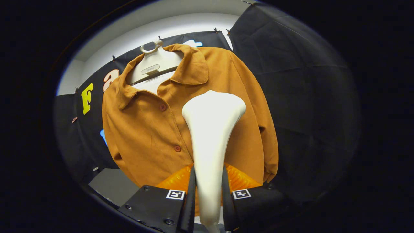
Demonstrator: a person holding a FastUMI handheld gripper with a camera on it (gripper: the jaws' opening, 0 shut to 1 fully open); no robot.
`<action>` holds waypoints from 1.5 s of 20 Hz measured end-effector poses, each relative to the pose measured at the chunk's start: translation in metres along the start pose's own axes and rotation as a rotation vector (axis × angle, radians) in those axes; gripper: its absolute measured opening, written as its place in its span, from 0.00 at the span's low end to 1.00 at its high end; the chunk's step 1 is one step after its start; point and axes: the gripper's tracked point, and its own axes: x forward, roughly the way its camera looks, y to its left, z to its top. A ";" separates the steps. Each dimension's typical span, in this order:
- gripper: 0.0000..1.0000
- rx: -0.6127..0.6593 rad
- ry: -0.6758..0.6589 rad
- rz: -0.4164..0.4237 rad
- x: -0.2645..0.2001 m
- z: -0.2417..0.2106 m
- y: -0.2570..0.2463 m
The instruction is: Iron the clothes twice with a garment steamer, once on the left side and once on the right side.
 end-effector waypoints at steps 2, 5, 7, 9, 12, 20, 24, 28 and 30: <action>0.39 0.000 0.029 0.000 0.010 -0.013 -0.004; 0.39 0.027 0.085 -0.014 0.019 -0.039 -0.015; 0.39 0.039 0.118 -0.028 0.025 -0.058 -0.021; 0.39 0.028 0.143 -0.049 0.032 -0.070 -0.025; 0.39 0.015 0.175 -0.082 0.031 -0.093 -0.035; 0.39 0.044 0.277 -0.142 0.026 -0.146 -0.055; 0.39 0.062 0.331 -0.172 0.020 -0.170 -0.061; 0.39 0.094 0.378 -0.205 0.010 -0.191 -0.069; 0.39 0.109 0.401 -0.231 0.003 -0.201 -0.074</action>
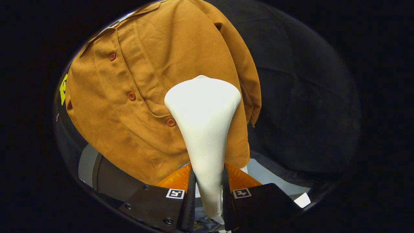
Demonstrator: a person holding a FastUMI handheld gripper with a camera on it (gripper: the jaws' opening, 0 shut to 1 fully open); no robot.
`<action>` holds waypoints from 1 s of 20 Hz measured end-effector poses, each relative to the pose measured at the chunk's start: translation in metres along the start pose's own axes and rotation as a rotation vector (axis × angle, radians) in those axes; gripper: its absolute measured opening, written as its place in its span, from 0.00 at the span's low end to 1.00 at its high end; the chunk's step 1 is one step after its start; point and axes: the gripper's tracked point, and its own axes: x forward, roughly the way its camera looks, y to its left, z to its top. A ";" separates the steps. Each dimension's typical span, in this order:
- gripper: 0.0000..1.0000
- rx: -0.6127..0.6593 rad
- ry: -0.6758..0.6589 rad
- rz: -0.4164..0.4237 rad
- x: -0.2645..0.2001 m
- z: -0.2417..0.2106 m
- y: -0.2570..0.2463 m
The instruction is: Iron the clothes twice with a garment steamer, once on the left side and once on the right side.
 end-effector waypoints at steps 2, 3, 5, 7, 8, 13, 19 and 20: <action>0.39 0.011 0.017 -0.029 -0.005 -0.009 -0.006; 0.39 0.014 0.018 -0.037 -0.008 -0.010 -0.006; 0.39 0.007 0.001 -0.049 -0.018 -0.010 -0.003; 0.39 -0.005 -0.027 -0.063 -0.036 -0.006 0.000; 0.39 -0.009 -0.044 -0.070 -0.045 -0.002 0.004; 0.39 -0.043 -0.147 -0.100 -0.093 0.025 0.030; 0.39 -0.142 -0.312 -0.067 -0.157 0.068 0.112; 0.39 -0.161 -0.339 -0.051 -0.168 0.073 0.126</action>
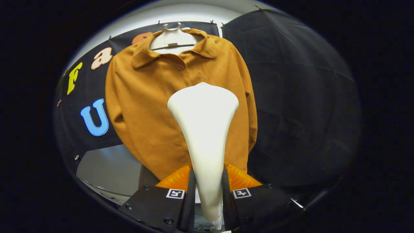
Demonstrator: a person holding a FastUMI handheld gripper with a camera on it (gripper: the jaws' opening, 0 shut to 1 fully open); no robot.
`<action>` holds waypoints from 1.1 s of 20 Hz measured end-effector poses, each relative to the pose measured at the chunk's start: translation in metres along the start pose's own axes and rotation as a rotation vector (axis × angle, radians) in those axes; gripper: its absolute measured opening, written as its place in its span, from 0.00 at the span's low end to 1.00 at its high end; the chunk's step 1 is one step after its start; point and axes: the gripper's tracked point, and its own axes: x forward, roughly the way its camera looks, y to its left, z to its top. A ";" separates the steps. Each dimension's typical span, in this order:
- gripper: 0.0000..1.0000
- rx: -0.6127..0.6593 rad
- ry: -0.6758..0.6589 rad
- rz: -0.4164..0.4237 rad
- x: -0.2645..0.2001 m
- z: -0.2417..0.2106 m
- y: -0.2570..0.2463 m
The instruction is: Iron the clothes twice with a garment steamer, once on the left side and once on the right side.
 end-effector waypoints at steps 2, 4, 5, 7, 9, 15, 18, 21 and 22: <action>0.39 -0.025 -0.057 0.033 -0.020 0.015 0.041; 0.39 -0.039 -0.090 0.067 -0.040 0.028 0.063; 0.39 -0.044 -0.102 0.086 -0.050 0.032 0.081; 0.39 -0.063 -0.136 0.119 -0.077 0.039 0.116; 0.39 -0.078 -0.168 0.157 -0.099 0.047 0.151; 0.39 -0.105 -0.238 0.230 -0.157 0.053 0.233; 0.39 -0.118 -0.256 0.267 -0.180 0.049 0.270; 0.39 -0.119 -0.267 0.291 -0.197 0.045 0.296; 0.39 -0.113 -0.271 0.294 -0.203 0.045 0.302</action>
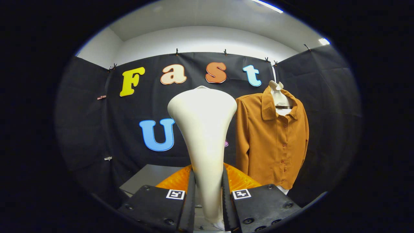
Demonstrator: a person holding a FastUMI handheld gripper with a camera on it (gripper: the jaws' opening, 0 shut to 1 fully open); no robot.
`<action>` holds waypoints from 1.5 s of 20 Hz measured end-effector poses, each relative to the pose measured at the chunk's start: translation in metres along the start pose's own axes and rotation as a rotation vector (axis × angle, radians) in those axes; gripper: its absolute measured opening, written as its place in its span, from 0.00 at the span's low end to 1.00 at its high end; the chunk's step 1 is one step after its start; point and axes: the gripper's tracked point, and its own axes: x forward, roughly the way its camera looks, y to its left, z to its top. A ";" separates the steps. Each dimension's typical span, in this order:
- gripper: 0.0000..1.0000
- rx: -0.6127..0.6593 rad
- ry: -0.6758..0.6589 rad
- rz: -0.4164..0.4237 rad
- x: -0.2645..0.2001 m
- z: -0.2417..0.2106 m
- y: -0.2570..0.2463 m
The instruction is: Iron the clothes twice with a garment steamer, once on the left side and once on the right side.
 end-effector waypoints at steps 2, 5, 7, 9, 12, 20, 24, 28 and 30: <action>0.39 0.008 -0.008 -0.001 -0.008 0.001 0.011; 0.39 0.006 -0.015 -0.002 -0.008 0.006 0.025; 0.39 0.006 -0.016 -0.008 -0.013 0.005 0.028; 0.39 0.012 -0.016 -0.017 -0.016 0.005 0.030; 0.39 0.012 -0.019 -0.017 -0.019 0.005 0.035; 0.39 -0.004 -0.021 -0.037 -0.020 0.005 0.035; 0.39 -0.010 -0.021 -0.041 -0.019 0.006 0.035; 0.39 -0.014 -0.021 -0.039 -0.018 0.006 0.035; 0.39 -0.014 -0.022 -0.040 -0.019 0.007 0.034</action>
